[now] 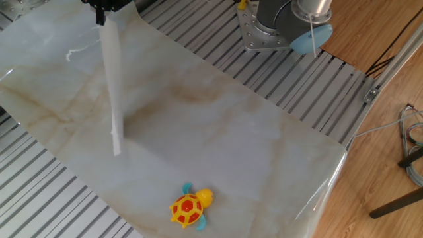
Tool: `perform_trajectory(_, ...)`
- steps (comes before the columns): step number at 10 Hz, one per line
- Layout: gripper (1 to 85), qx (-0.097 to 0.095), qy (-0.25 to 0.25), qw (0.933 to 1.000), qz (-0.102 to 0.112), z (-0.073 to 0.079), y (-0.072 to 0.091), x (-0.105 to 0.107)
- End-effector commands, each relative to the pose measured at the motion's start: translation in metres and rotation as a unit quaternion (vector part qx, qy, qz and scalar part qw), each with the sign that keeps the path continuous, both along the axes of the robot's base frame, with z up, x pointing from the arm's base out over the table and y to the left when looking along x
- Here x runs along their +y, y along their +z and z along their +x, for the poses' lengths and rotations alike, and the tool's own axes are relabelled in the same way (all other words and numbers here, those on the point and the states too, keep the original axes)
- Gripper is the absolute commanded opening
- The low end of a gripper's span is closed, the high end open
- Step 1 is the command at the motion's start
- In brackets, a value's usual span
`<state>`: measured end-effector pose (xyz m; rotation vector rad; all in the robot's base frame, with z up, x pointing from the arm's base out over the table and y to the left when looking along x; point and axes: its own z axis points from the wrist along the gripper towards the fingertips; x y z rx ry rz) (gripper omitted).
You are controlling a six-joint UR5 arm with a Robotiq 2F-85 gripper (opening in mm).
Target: Flip over and spread out the paper that is laid flat on the table
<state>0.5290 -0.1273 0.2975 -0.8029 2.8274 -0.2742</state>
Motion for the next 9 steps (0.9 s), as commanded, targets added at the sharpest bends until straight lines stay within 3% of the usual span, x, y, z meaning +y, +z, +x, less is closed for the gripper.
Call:
perform_trajectory(1,63.7,0.003,-0.003,0.9996,0.027,0.0008,-0.0060,0.0133)
perform_trajectory(3,77.7,0.004,0.005,0.9994,0.035,0.0008,-0.0066,0.0192)
perform_trajectory(5,85.0,0.006,0.010,0.9994,0.033,0.0012,-0.0080,0.0206)
perform_trajectory(9,85.0,0.007,0.019,0.9993,0.031,0.0021,-0.0084,0.0215)
